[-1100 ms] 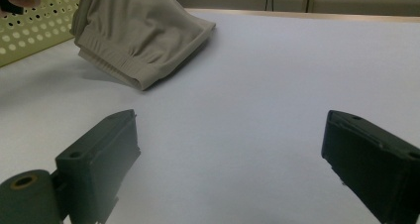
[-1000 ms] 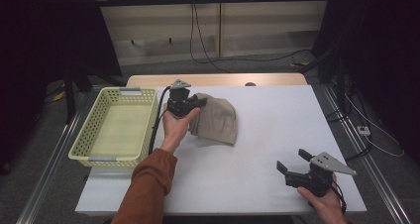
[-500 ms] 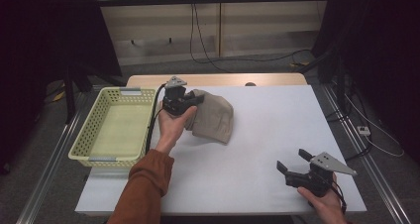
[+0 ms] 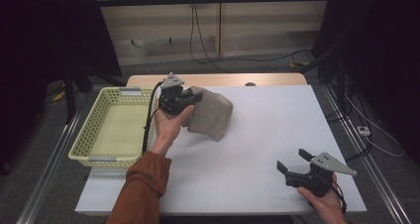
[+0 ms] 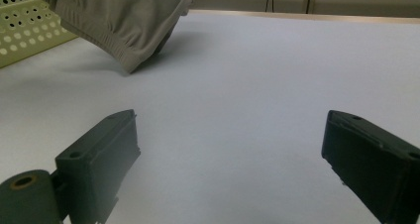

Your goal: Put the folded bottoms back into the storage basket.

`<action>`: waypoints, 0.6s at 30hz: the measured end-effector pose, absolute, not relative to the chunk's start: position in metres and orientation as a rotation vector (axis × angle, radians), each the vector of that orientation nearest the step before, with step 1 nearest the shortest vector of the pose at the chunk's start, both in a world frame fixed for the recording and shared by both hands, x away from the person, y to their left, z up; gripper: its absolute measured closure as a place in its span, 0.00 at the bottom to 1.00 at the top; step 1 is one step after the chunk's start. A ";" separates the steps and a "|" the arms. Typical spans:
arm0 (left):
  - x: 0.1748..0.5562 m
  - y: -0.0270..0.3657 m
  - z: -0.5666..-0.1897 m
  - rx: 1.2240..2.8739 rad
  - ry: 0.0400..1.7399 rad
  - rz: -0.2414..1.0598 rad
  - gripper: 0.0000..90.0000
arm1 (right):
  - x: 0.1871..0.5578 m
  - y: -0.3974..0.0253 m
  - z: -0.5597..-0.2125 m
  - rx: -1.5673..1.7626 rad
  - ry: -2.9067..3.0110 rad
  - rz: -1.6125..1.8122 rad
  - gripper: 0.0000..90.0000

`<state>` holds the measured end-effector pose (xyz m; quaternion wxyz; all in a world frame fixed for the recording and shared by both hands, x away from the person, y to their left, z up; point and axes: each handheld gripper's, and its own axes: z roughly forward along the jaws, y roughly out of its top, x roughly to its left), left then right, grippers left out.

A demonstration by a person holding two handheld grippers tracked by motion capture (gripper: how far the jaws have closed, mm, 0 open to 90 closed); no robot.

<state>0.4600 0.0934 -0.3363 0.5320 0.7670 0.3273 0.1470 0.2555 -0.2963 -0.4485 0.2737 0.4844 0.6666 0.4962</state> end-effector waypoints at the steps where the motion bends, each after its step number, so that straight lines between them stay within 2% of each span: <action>1: 0.459 0.094 -0.335 1.829 0.781 0.355 0.93 | 0.255 -0.296 -0.449 1.302 1.793 1.334 0.08; 18: 0.447 0.107 -0.314 1.792 0.751 0.419 0.93 | 0.256 -0.296 -0.448 1.301 1.792 1.336 0.08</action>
